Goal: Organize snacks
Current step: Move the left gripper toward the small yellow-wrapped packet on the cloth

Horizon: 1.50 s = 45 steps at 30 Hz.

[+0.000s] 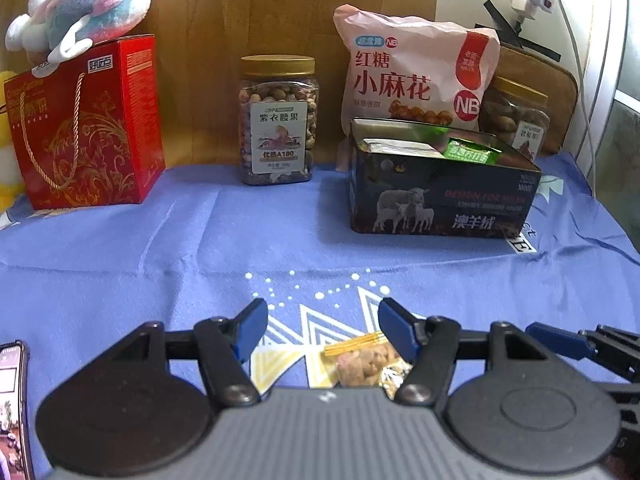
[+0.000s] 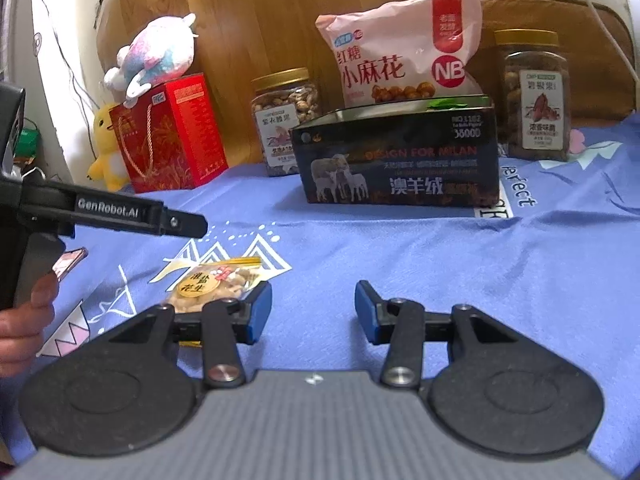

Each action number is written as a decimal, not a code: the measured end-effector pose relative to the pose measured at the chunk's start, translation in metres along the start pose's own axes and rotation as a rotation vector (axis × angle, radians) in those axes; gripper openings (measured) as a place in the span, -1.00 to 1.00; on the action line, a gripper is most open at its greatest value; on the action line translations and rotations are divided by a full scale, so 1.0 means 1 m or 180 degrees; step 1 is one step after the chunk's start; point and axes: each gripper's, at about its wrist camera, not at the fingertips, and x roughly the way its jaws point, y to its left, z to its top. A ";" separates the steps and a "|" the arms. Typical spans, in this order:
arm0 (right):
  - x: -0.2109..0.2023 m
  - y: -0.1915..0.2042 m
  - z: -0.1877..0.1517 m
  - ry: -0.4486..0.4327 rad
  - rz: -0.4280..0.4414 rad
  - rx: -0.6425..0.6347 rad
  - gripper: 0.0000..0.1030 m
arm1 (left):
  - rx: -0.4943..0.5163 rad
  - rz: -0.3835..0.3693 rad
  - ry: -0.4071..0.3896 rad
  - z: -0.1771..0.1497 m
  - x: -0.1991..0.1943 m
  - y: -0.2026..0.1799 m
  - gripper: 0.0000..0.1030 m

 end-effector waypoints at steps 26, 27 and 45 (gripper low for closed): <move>-0.022 -0.022 -0.006 -0.0487 -0.0171 0.0480 0.13 | 0.0212 -0.0159 -0.0764 -0.003 -0.006 -0.014 0.47; -0.022 -0.025 -0.006 -0.0509 -0.0229 0.0554 0.13 | 0.0203 -0.0180 -0.0801 -0.005 -0.008 -0.014 0.47; -0.004 -0.027 -0.001 -0.0171 -0.0166 0.0561 0.13 | -0.0166 0.0004 -0.1000 -0.011 -0.017 0.009 0.78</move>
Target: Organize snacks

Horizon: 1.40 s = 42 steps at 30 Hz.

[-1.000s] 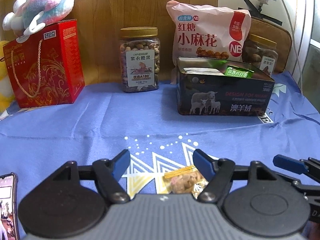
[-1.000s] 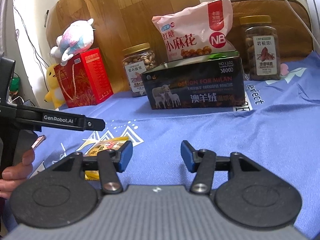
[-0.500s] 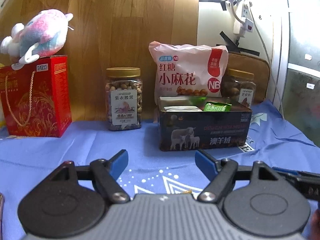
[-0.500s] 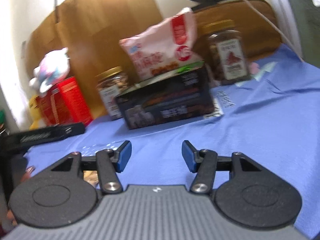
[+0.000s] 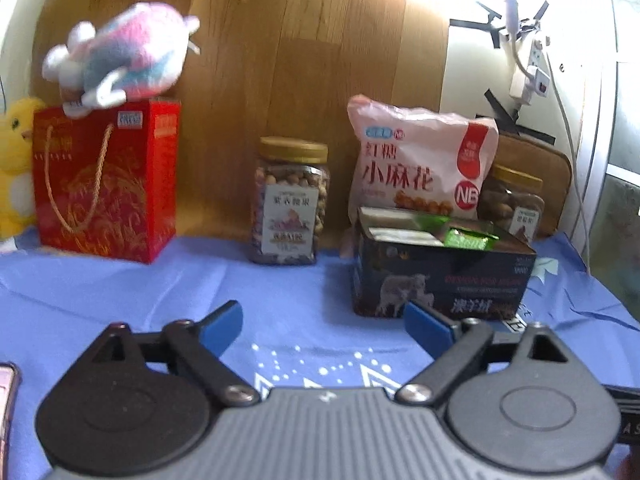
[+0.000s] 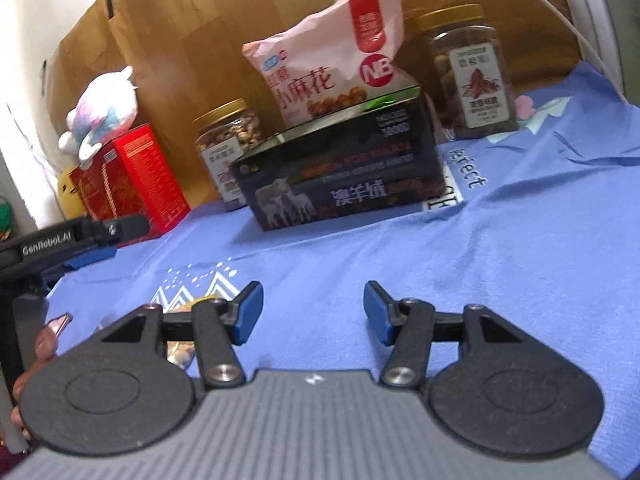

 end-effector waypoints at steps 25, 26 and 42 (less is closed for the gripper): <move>-0.008 0.004 -0.001 -0.0156 0.0237 -0.0121 0.22 | 0.0157 0.0775 -0.0274 -0.026 -0.025 -0.005 1.00; -0.007 0.005 -0.001 -0.0145 0.0232 -0.0129 0.22 | 0.0166 0.0750 -0.0277 -0.026 -0.024 -0.006 1.00; -0.003 0.008 0.000 -0.0048 0.0188 -0.0219 0.23 | -0.0025 0.0626 -0.0251 -0.025 -0.024 0.007 1.00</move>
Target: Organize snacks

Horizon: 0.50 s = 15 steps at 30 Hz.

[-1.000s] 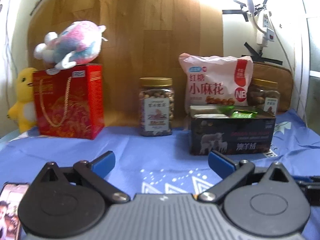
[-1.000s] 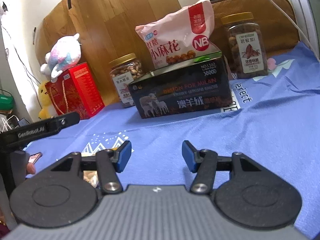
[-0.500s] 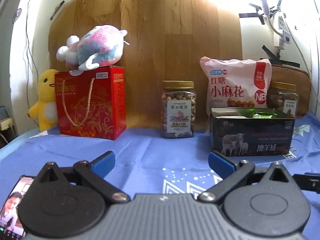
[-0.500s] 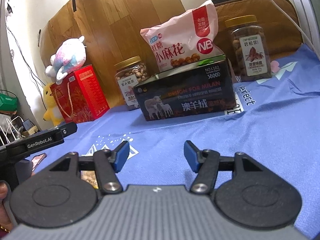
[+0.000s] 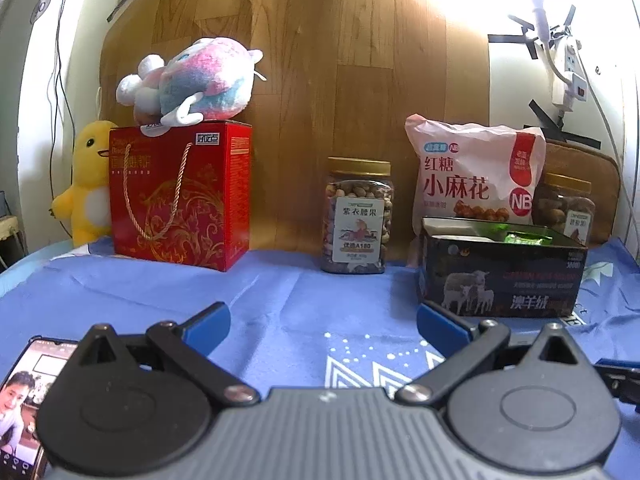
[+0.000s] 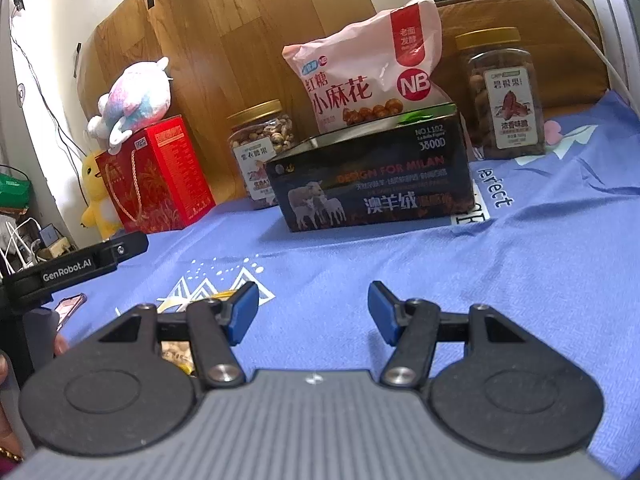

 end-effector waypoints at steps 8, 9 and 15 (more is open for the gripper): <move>0.001 0.002 0.000 0.0016 0.0036 -0.0057 0.30 | -0.0191 -0.0136 0.0249 0.000 0.008 0.011 1.00; 0.001 0.002 0.000 0.0016 0.0040 -0.0058 0.30 | -0.0202 -0.0141 0.0263 0.000 0.009 0.012 1.00; -0.001 0.003 0.000 -0.0002 0.0065 -0.0072 0.31 | -0.0176 -0.0160 0.0289 -0.001 0.009 0.010 1.00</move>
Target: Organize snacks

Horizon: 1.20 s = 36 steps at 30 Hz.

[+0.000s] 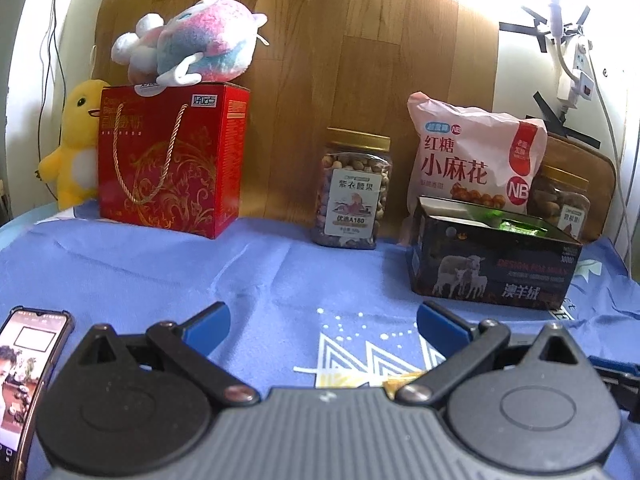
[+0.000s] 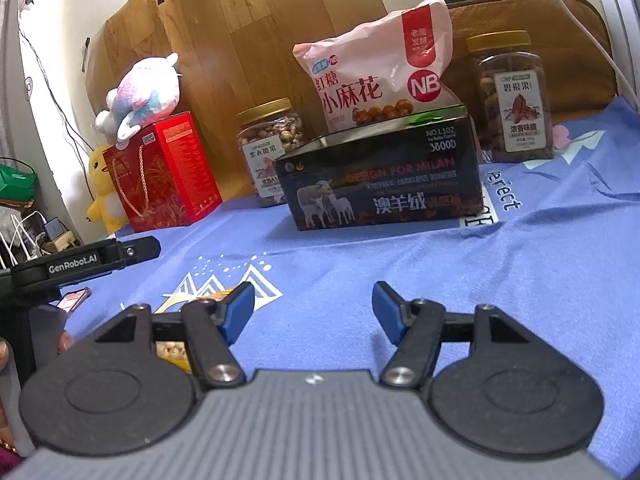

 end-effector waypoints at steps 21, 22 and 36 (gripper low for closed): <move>-0.019 0.044 -0.016 -0.0033 -0.0045 -0.0562 0.48 | -0.0300 0.0104 0.0137 -0.001 -0.008 0.029 1.00; -0.016 0.055 -0.017 0.0028 0.0022 -0.0687 0.48 | -0.0346 0.0114 0.0184 -0.001 -0.005 0.032 1.00; 0.037 0.113 -0.020 0.0603 -0.0034 -0.1393 0.47 | -0.0390 0.0043 0.0227 -0.002 -0.003 0.035 1.00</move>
